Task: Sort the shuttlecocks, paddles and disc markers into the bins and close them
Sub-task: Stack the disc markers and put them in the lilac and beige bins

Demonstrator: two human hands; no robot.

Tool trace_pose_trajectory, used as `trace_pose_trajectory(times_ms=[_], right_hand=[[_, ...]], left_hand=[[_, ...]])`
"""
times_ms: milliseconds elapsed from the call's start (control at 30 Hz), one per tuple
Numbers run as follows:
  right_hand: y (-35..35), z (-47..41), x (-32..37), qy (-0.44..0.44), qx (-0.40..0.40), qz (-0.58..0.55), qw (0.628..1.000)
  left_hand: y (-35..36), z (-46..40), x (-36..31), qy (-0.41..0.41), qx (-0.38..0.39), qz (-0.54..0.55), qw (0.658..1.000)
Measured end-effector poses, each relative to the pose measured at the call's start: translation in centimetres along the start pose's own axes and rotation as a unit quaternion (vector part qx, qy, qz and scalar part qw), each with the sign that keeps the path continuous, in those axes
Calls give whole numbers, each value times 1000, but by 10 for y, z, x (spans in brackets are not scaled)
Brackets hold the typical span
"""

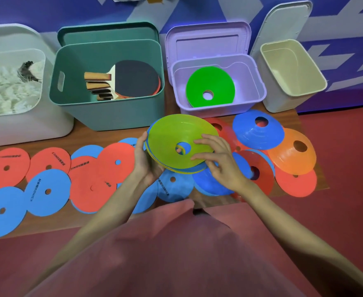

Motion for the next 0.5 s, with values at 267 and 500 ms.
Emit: trace_pose_trajectory(times_ms=[267,500], right_hand=[[16,-5,0,-6,37,1,999],[8,0,-17,62,15,-7,998]], left_hand=[[3,-5,-7,-5,19,9,1000],[-12,-12,-29,65,-12,24,998]])
Point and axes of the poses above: each hand's wrist, its own z-axis away from the middle knuckle, its own y-axis out of the palm, x = y × z, the point moved 8 cm from there along -z, towards the middle knuckle, and after that the axes turned 6 degrees about y, right-handed, at the moved point
